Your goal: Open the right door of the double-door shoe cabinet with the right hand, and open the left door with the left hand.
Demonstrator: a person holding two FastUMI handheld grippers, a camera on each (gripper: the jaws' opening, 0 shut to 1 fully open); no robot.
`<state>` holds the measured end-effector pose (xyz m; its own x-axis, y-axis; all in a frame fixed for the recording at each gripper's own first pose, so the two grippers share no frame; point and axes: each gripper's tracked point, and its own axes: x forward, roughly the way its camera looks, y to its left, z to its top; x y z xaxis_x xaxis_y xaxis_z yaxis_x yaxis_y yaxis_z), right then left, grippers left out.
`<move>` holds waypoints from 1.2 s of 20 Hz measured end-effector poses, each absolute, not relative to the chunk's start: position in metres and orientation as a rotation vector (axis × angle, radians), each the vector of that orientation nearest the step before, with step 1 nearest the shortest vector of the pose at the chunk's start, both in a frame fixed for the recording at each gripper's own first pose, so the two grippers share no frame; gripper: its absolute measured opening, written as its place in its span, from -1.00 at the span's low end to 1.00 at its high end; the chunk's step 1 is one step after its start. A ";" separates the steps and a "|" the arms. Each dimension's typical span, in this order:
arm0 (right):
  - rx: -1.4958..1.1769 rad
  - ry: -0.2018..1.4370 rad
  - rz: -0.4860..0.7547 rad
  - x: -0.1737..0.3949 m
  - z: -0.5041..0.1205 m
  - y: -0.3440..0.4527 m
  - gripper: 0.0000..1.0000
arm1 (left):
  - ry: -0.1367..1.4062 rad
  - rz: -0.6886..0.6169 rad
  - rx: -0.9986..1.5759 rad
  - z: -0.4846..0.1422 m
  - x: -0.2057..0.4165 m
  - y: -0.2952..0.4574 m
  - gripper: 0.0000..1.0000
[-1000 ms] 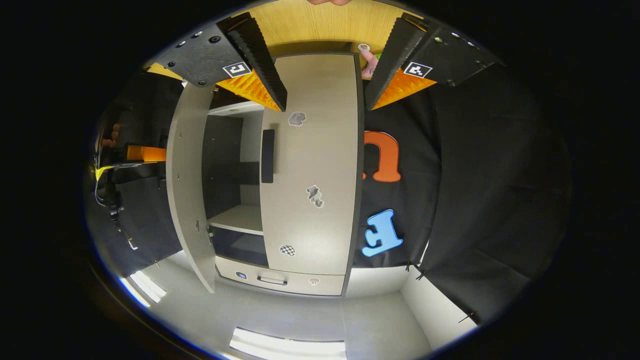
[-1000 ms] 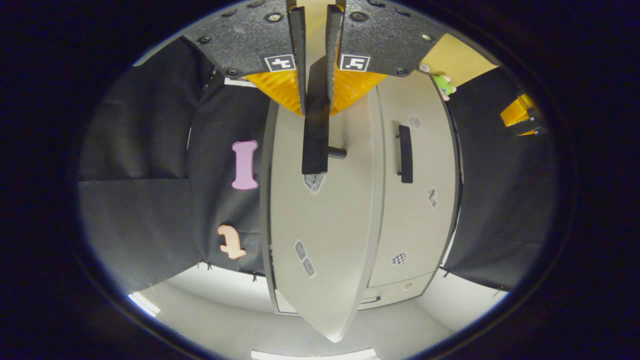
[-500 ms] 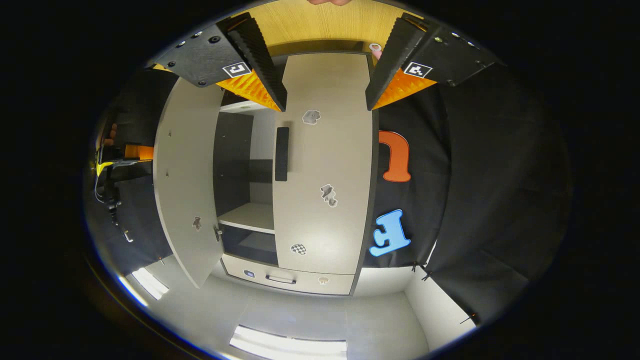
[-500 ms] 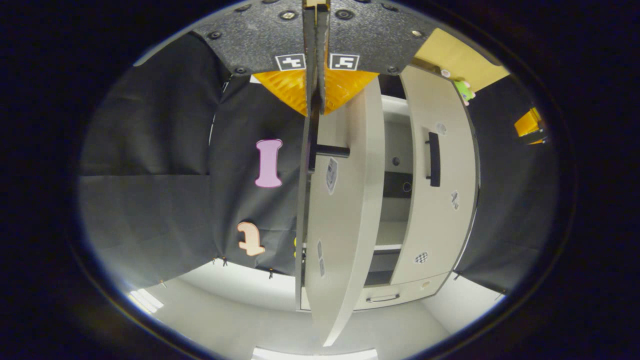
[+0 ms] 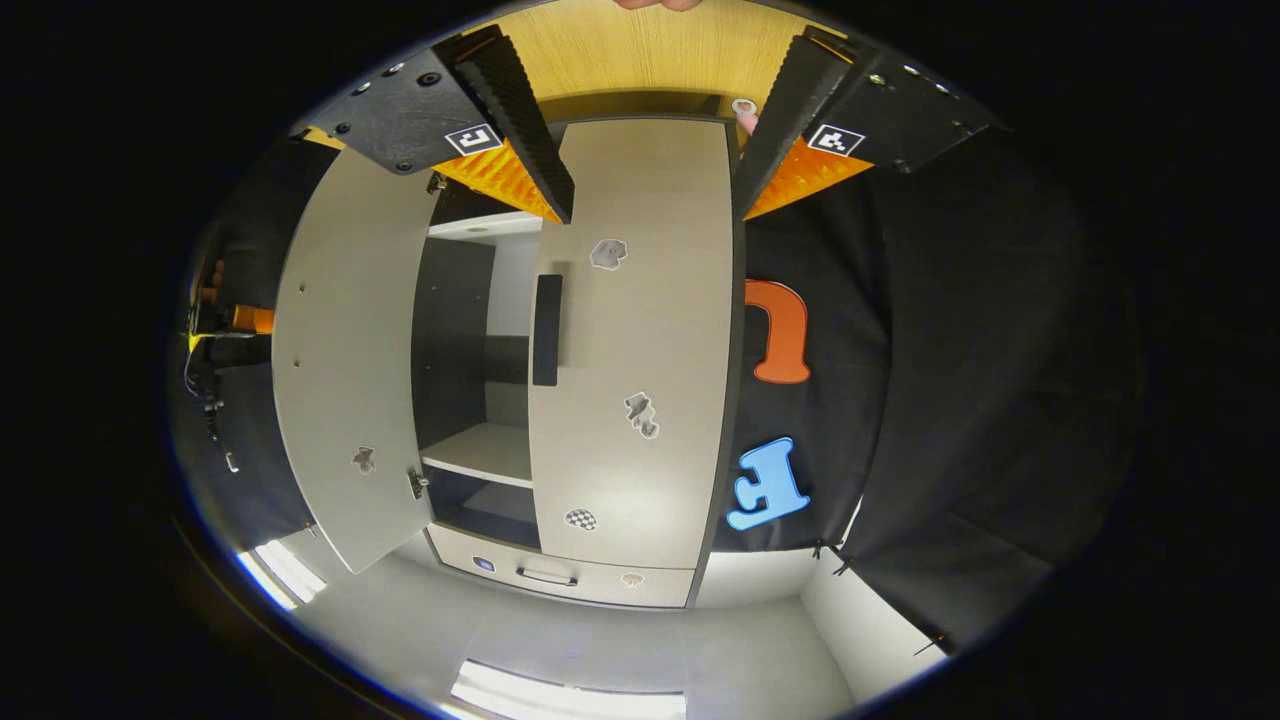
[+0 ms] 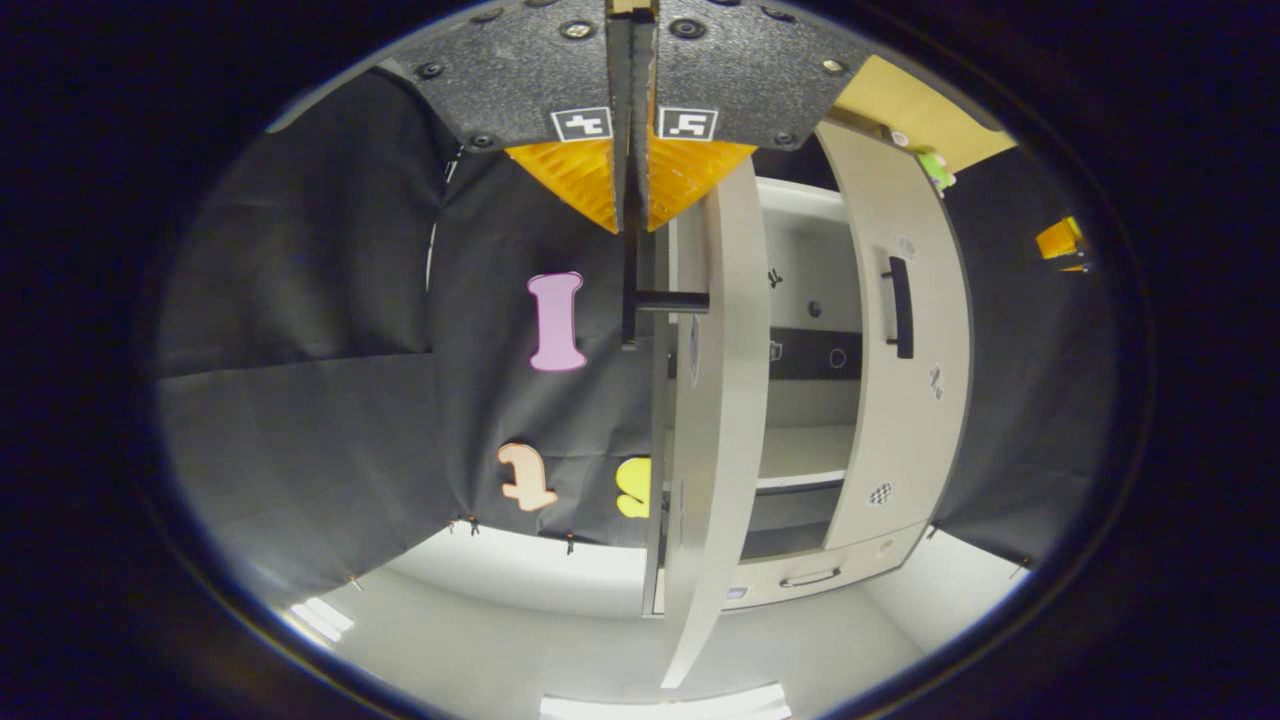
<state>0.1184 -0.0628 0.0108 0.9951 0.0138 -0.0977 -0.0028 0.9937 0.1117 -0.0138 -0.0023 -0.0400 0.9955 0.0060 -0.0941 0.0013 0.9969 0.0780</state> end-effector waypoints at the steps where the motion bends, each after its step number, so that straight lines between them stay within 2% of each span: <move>1: 0.111 0.111 -0.020 0.115 0.009 -0.064 -0.92 | 0.093 0.006 0.081 -0.039 -0.016 0.000 0.89; 4: 0.092 0.071 -0.091 0.090 0.015 -0.063 -0.92 | 0.079 0.037 0.104 -0.037 -0.019 0.011 0.89; 6: 0.098 0.058 -0.055 0.083 0.017 -0.042 -0.93 | 0.066 0.075 0.145 -0.034 -0.019 0.020 0.90; 11: 0.174 0.054 0.035 0.078 0.010 0.008 -0.92 | 0.081 0.012 0.088 -0.042 -0.017 -0.001 0.90; 14: 0.167 0.075 0.089 0.079 0.001 0.026 -0.89 | 0.077 0.025 0.089 -0.041 -0.016 -0.003 0.89; 15: 0.156 0.072 0.092 0.080 0.001 0.029 -0.77 | 0.075 0.024 0.086 -0.041 -0.015 -0.006 0.89; 16: 0.137 0.068 0.091 0.081 0.001 0.030 -0.33 | 0.077 0.021 0.083 -0.042 -0.015 -0.009 0.89; 17: 0.117 0.065 0.098 0.083 -0.002 0.034 -0.06 | 0.079 0.016 0.079 -0.042 -0.014 -0.012 0.89; 18: 0.103 0.065 0.114 0.085 -0.002 0.038 0.31 | 0.076 0.014 0.076 -0.041 -0.012 -0.016 0.89; 22: 0.128 0.054 0.202 0.096 -0.004 0.061 0.60 | 0.052 -0.017 0.023 -0.032 0.006 -0.043 0.89; 24: 0.138 0.073 0.248 0.099 -0.011 0.069 0.63 | 0.031 -0.056 -0.010 -0.021 0.025 -0.066 0.89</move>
<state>0.0992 0.0690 -0.0106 0.9669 0.2493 -0.0549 -0.2393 0.9600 0.1450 0.0254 -0.0659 -0.0212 0.9980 -0.0561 -0.0307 0.0558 0.9984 -0.0104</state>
